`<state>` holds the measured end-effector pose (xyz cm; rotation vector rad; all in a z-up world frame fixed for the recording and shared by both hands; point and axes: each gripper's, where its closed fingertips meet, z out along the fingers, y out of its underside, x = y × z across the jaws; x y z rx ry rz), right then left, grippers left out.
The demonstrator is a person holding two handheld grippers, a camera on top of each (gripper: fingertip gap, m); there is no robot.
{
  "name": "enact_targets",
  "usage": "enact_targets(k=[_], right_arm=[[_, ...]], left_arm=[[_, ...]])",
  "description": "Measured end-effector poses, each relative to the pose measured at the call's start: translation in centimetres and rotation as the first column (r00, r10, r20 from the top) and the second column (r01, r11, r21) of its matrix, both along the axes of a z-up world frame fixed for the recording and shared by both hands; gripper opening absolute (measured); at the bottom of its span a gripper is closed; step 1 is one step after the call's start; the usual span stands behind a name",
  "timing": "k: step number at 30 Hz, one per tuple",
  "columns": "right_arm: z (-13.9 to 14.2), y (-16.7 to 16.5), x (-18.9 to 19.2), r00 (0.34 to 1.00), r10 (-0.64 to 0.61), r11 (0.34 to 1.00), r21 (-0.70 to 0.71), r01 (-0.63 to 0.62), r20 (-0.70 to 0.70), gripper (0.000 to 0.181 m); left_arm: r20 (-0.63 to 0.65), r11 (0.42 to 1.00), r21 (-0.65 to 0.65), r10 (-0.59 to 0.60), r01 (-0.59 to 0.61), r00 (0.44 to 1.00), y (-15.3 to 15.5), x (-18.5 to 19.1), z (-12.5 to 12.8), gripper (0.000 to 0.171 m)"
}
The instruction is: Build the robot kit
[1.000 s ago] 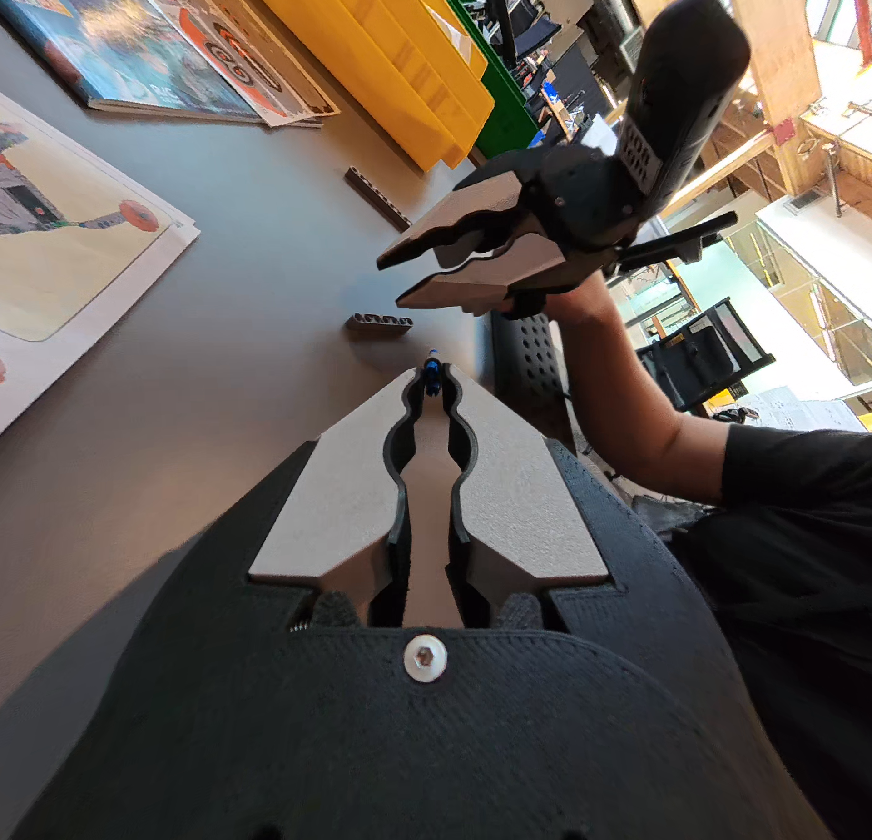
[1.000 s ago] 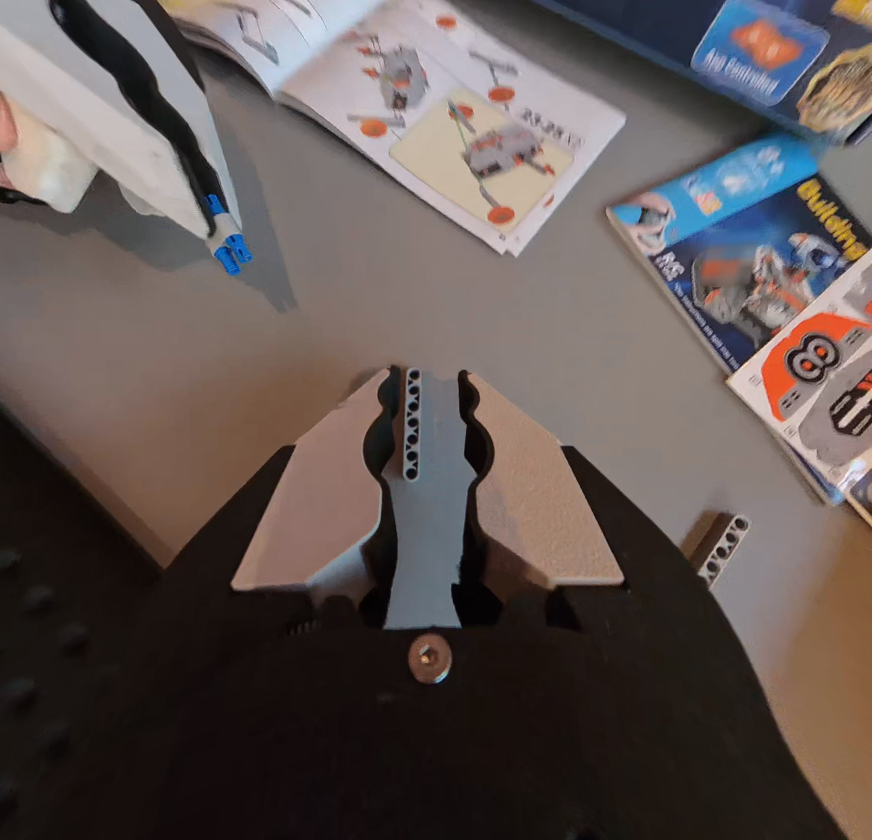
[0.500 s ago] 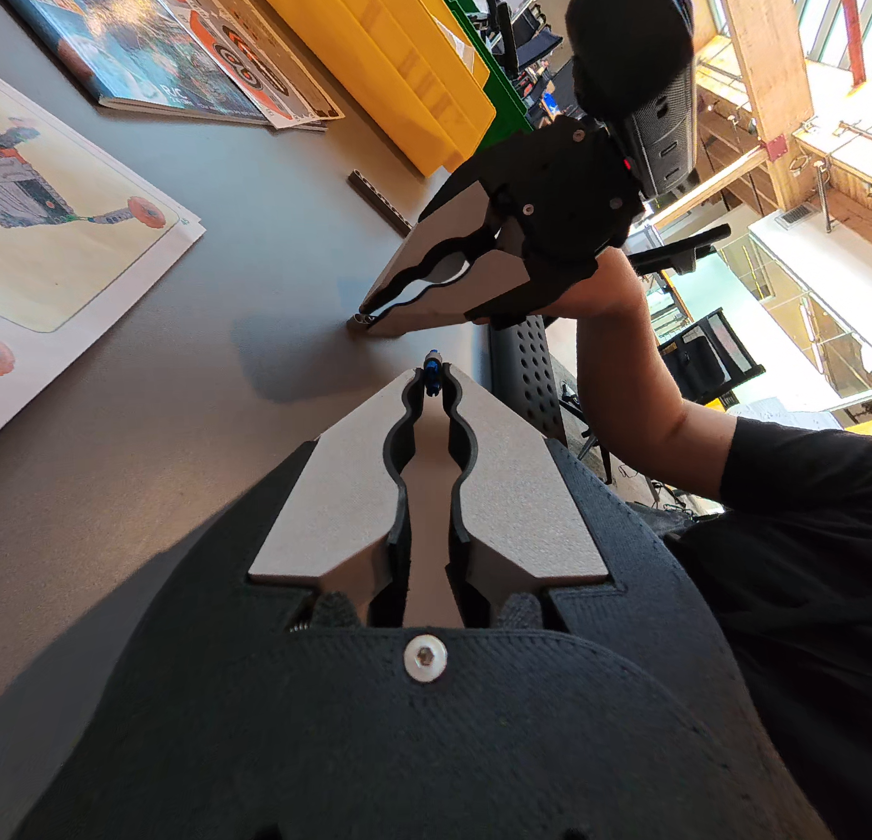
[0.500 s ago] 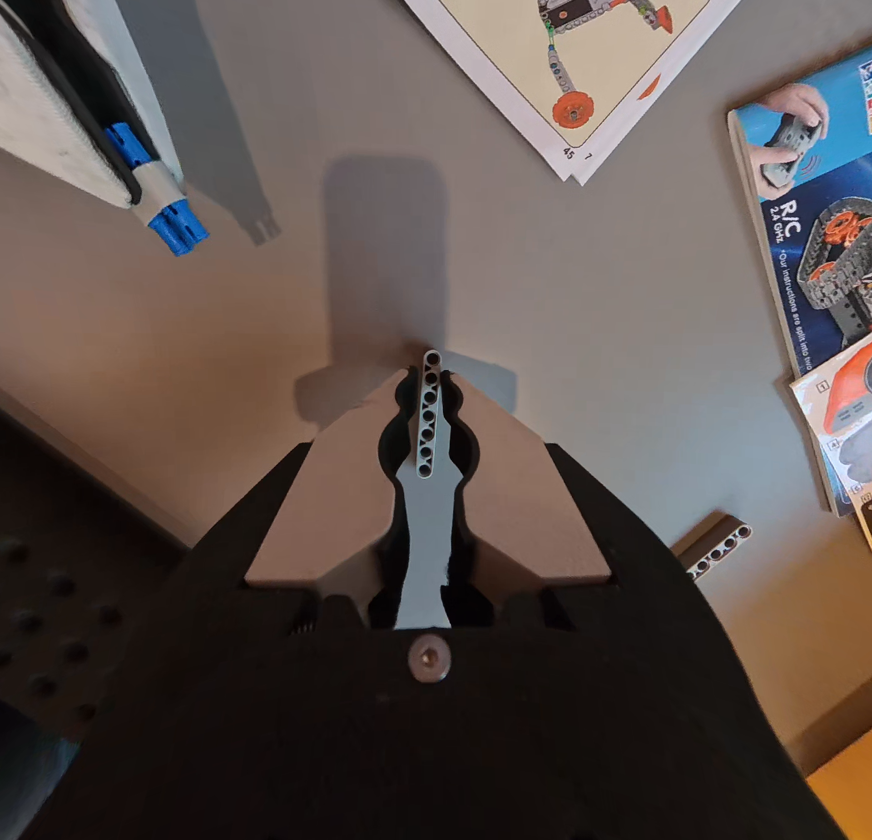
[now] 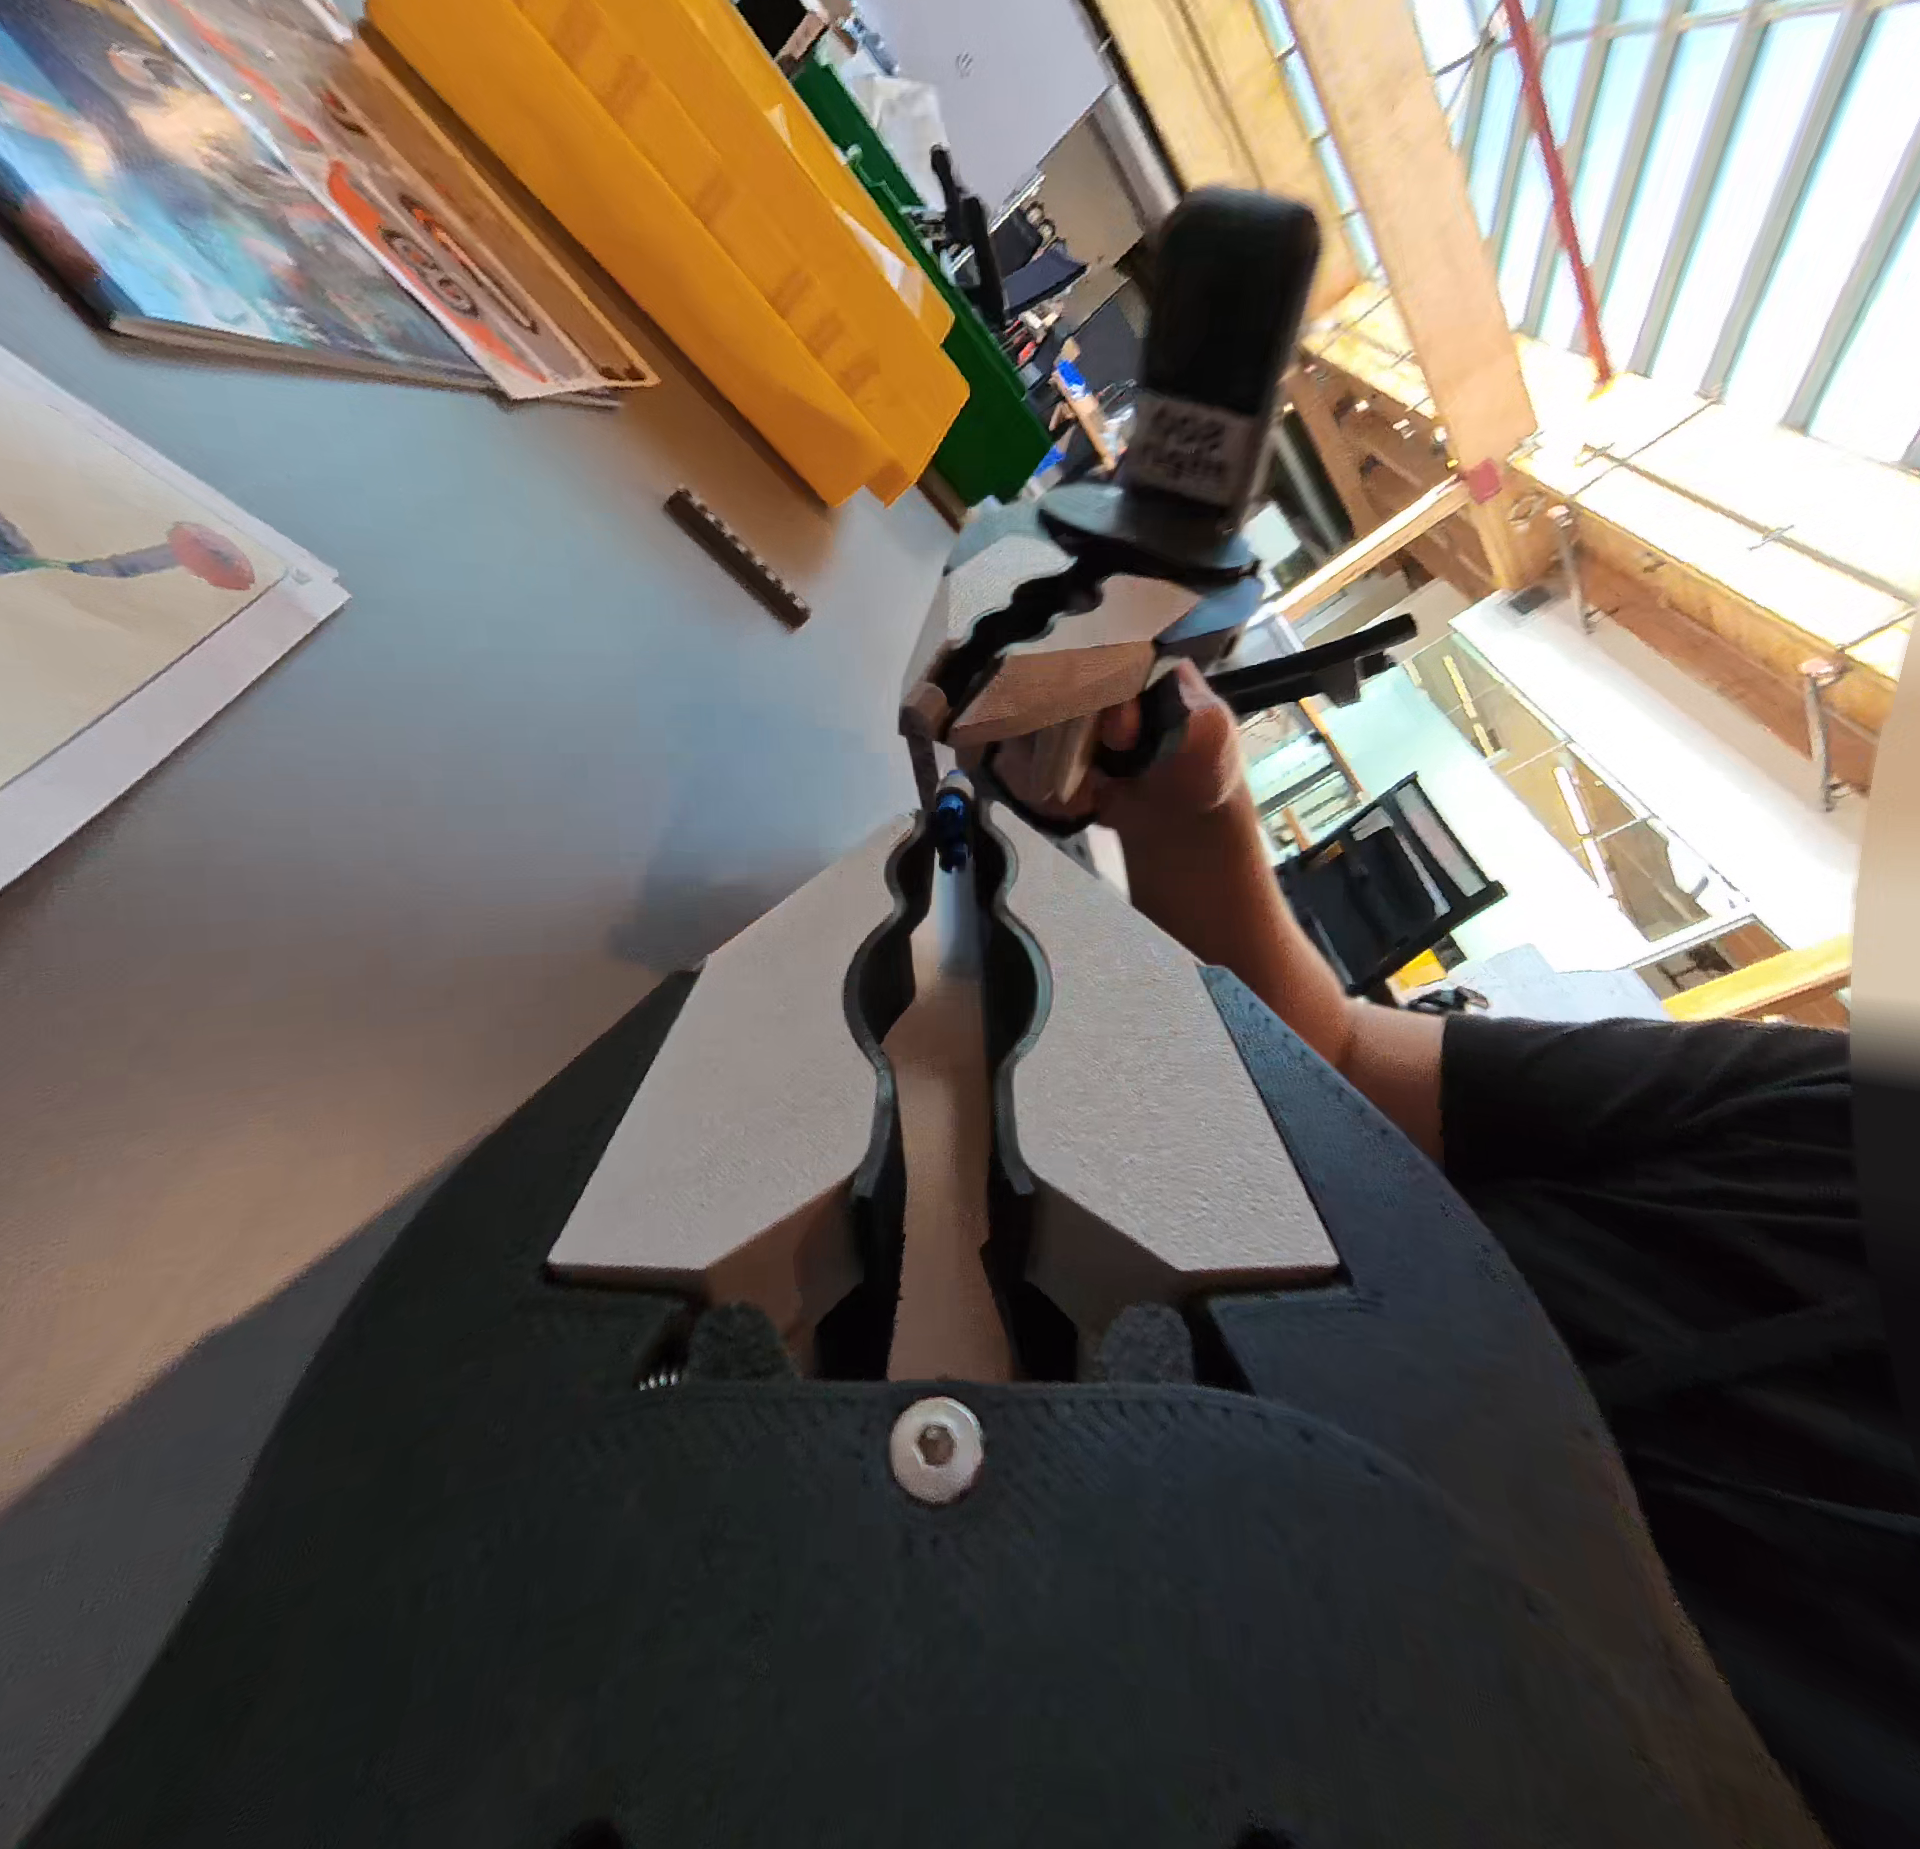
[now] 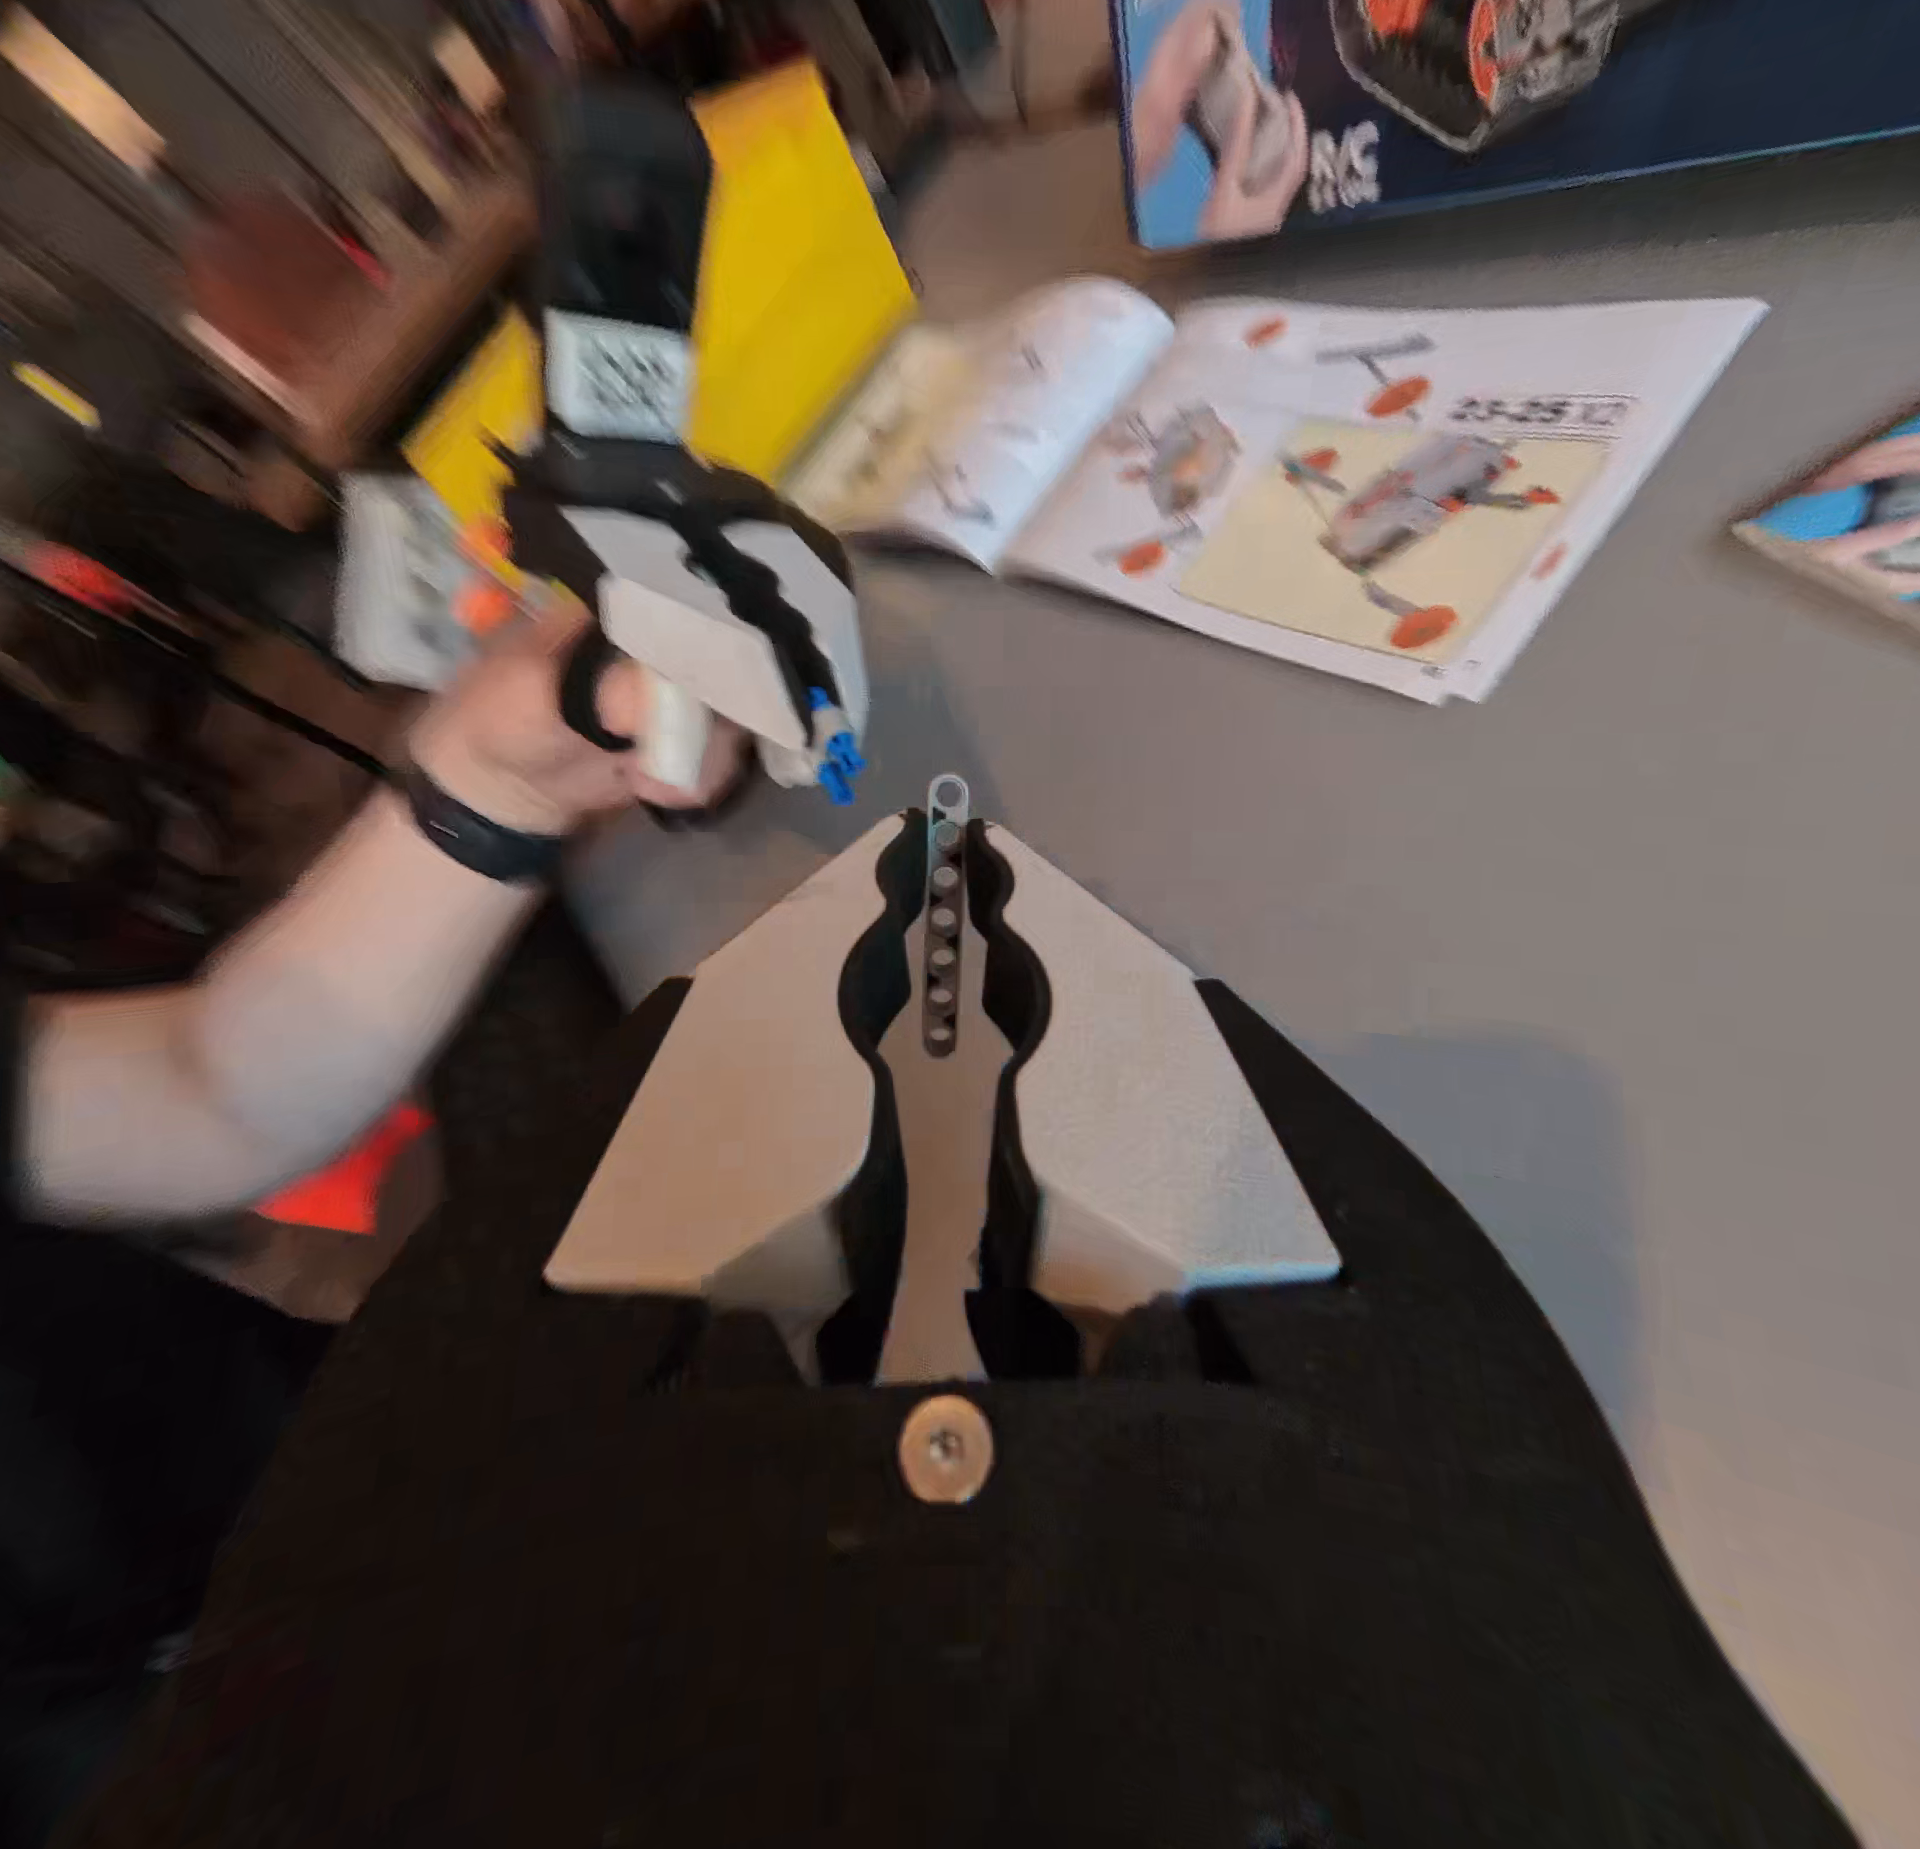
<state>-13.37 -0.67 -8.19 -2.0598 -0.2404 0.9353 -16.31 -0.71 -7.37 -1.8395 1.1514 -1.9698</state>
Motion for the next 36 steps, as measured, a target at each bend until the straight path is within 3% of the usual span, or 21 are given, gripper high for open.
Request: enact_targets(k=[2,5,6,9,23,27,31,36], right_arm=[[1.6,-0.5,-0.1,0.948,-0.003,1.000,0.013,0.007,-0.319,0.004],[3.6,-1.5,-0.2,0.736,0.058,0.998,0.038,-0.044,-0.675,0.004],[3.7,-1.6,-0.3,0.686,0.067,0.998,0.043,-0.052,-0.724,0.004],[4.1,-1.8,-1.0,0.622,0.092,0.996,0.062,-0.070,-0.778,0.004],[3.9,-2.0,-2.2,0.624,0.136,0.990,0.075,-0.123,-0.770,0.004],[3.7,-2.0,-2.2,0.637,0.138,0.989,0.077,-0.123,-0.758,0.004],[3.3,-1.9,-2.2,0.694,0.132,0.991,0.079,-0.108,-0.708,0.004],[3.3,-2.2,-2.4,0.701,0.165,0.986,0.089,-0.143,-0.694,0.004]], left_arm=[[0.066,0.998,-0.063,-0.025,0.030,0.998,-0.5,0.0,1.2,0.005],[0.140,0.988,-0.138,-0.053,0.072,0.989,-0.9,-0.1,2.3,0.005],[0.162,0.983,-0.163,-0.061,0.087,0.985,-1.1,-0.1,2.7,0.005],[0.186,0.976,-0.193,-0.067,0.103,0.980,-1.4,0.0,3.0,0.005],[0.203,0.964,-0.236,-0.076,0.124,0.976,-1.7,0.2,3.1,0.005],[0.196,0.956,-0.266,-0.076,0.128,0.978,-1.7,0.2,2.9,0.005],[0.170,0.962,-0.249,-0.067,0.109,0.983,-1.7,0.3,2.5,0.005],[0.161,0.968,-0.221,-0.085,0.120,0.983,-2.1,0.2,2.4,0.005]])
